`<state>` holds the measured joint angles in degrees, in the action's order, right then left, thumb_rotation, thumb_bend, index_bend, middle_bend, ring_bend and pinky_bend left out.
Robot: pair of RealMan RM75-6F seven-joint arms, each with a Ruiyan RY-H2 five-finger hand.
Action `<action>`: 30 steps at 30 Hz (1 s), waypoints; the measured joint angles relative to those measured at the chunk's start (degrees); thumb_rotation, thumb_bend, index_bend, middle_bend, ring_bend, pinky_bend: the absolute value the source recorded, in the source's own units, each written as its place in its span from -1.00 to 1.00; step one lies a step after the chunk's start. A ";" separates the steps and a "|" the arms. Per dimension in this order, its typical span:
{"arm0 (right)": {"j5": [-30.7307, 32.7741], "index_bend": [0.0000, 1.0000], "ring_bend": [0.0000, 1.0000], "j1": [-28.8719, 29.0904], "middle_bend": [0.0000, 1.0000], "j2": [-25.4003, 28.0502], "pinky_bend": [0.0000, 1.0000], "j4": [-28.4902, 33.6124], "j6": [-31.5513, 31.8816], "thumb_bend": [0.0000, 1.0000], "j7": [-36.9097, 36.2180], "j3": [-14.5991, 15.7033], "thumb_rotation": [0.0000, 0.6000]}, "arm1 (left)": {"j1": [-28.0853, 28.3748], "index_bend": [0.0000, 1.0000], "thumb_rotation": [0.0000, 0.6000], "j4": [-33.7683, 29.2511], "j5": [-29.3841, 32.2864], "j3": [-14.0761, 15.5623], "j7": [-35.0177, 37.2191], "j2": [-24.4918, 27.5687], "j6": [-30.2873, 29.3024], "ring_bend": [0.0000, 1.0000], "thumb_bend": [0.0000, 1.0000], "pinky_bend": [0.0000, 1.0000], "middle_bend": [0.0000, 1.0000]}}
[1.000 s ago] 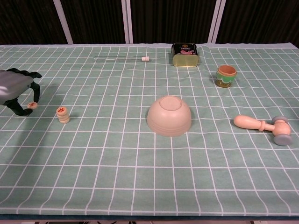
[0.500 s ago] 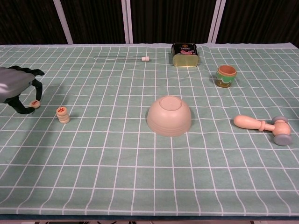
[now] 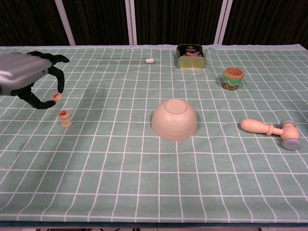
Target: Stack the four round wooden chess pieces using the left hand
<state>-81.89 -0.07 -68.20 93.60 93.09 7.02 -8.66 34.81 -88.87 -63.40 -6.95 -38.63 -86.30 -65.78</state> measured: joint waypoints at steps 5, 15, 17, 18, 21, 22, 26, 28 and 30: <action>-0.03 -0.76 -1.00 -0.01 -0.97 0.06 -1.00 -0.11 0.01 -0.53 -0.21 -0.02 1.00 | -0.03 -0.02 1.00 -2.81 -0.13 0.77 -2.08 0.91 -0.39 -1.00 -0.37 -1.00 -1.00; -0.08 -0.76 -1.00 -0.06 -0.97 0.08 -1.00 -0.23 0.18 -0.53 -0.30 -0.08 1.00 | 0.68 -0.02 1.00 -3.76 3.00 1.30 -6.19 -0.11 -0.04 -1.00 -0.37 -1.00 -1.00; -0.11 -0.76 -1.00 -0.06 -0.97 0.06 -1.00 -0.29 0.18 -0.54 -0.23 -0.05 1.00 | 0.78 -0.02 1.00 -3.54 3.33 1.41 -6.64 -0.41 -0.08 -1.00 -0.37 -1.00 -1.00; -0.07 -0.76 -1.00 -0.07 -0.97 0.06 -1.00 -0.27 0.15 -0.54 -0.23 -0.04 1.00 | 0.82 -0.02 1.00 -3.40 3.49 1.48 -6.82 -0.54 -0.11 -1.00 -0.37 -1.00 -1.00; 0.00 -0.76 -1.00 -0.08 -0.97 0.09 -1.00 -0.16 0.10 -0.54 -0.23 -0.05 1.00 | 0.88 -0.05 1.00 -2.69 3.75 1.65 -7.24 -0.94 -0.33 -1.00 -0.37 -1.00 -1.00; -0.04 -0.76 -1.00 -0.08 -0.97 0.10 -1.00 -0.15 0.13 -0.53 -0.20 -0.03 1.00 | 0.90 -0.06 1.00 -2.44 3.83 1.69 -7.36 -1.07 -0.38 -1.00 -0.37 -1.00 -1.00; 0.03 -0.76 -1.00 -0.07 -0.97 0.16 -1.00 -0.02 -0.10 -0.54 -0.16 0.05 1.00 | 1.01 -0.06 1.00 -1.61 4.11 1.86 -7.68 -1.51 -0.46 -1.00 -0.37 -1.00 -1.00; -0.03 -0.76 -1.00 -0.04 -0.97 0.14 -1.00 -0.08 -0.05 -0.53 -0.12 0.03 1.00 | 1.09 -0.06 1.00 -1.32 4.20 1.93 -7.79 -1.69 -0.46 -1.00 -0.37 -1.00 -1.00; 0.04 -0.76 -1.00 -0.05 -0.97 0.12 -1.00 -0.07 -0.06 -0.53 -0.08 0.02 1.00 | 1.19 -0.06 1.00 -1.09 4.27 1.90 -7.87 -1.86 -0.50 -1.00 -0.37 -1.00 -1.00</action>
<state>-81.86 -0.12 -68.08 93.52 93.03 6.93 -8.64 36.00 -89.96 -59.12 -5.05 -46.51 -88.16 -66.28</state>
